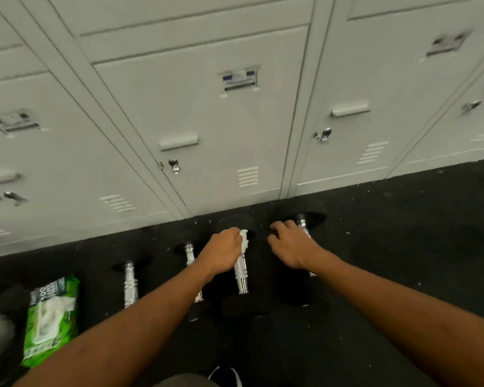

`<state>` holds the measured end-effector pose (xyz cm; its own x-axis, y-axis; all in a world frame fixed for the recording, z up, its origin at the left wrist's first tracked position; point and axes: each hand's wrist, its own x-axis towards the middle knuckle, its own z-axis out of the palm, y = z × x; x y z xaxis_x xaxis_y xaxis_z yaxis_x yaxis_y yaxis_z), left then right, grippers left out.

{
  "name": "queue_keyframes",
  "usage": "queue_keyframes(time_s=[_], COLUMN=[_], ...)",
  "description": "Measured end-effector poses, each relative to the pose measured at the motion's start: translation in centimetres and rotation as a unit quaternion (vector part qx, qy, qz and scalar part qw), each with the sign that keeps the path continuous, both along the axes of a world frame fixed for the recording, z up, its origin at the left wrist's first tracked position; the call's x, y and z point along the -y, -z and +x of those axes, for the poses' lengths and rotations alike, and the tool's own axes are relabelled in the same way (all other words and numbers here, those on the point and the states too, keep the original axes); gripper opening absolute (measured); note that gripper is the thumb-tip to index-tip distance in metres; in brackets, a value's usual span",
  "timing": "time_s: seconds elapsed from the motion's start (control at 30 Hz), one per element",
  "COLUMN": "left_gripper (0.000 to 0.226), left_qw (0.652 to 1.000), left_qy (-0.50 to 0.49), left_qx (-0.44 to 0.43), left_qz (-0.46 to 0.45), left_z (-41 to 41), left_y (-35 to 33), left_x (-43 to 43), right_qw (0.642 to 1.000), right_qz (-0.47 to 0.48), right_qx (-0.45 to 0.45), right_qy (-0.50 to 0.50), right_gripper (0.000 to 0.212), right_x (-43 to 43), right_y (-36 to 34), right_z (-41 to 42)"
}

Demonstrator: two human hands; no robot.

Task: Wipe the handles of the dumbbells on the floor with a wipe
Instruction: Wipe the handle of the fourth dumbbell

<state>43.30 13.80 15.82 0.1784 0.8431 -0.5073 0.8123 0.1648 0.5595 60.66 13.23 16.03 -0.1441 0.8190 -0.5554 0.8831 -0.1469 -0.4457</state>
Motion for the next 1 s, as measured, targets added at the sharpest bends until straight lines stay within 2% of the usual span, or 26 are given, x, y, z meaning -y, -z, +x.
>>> queue_keyframes(time_s=[0.1,0.2,0.3,0.4,0.6,0.7,0.87,1.0], left_gripper=[0.032,0.035,0.037,0.037,0.047,0.053,0.063,0.070], left_qw=[0.997,0.983,0.961,0.936,0.896,0.838,0.735,0.707], left_qy=[0.029,0.114,0.196,0.262,0.355,0.436,0.551,0.586], left_qx=[0.052,0.020,-0.002,-0.029,-0.074,-0.132,-0.171,-0.192], left_qz=[0.051,0.144,0.197,0.235,0.257,0.302,0.356,0.347], left_z=[2.7,6.0,9.2,12.4,15.9,15.9,14.0,12.7], left_y=[-4.9,-9.1,-11.6,-12.3,-7.0,-3.4,3.7,8.8], left_x=[-1.1,-2.2,-2.3,-2.4,-2.6,-3.4,-6.0,-7.4], right_qw=[0.995,0.981,0.976,0.980,0.984,0.985,0.987,0.980], right_qz=[0.084,0.150,0.168,0.146,0.065,0.019,-0.043,-0.049], right_qx=[0.050,0.120,0.135,0.123,0.084,0.076,0.037,-0.001], right_qy=[-0.006,-0.011,0.016,0.057,0.145,0.156,0.153,0.194], right_gripper=[0.055,0.056,0.057,0.058,0.056,0.055,0.046,0.040], right_x=[0.1,0.9,2.4,3.9,5.8,5.2,3.9,3.6], right_y=[-4.1,-6.7,-8.5,-8.7,-4.6,-1.6,3.7,8.5], right_z=[2.8,6.1,9.3,12.4,15.8,15.5,13.3,11.4])
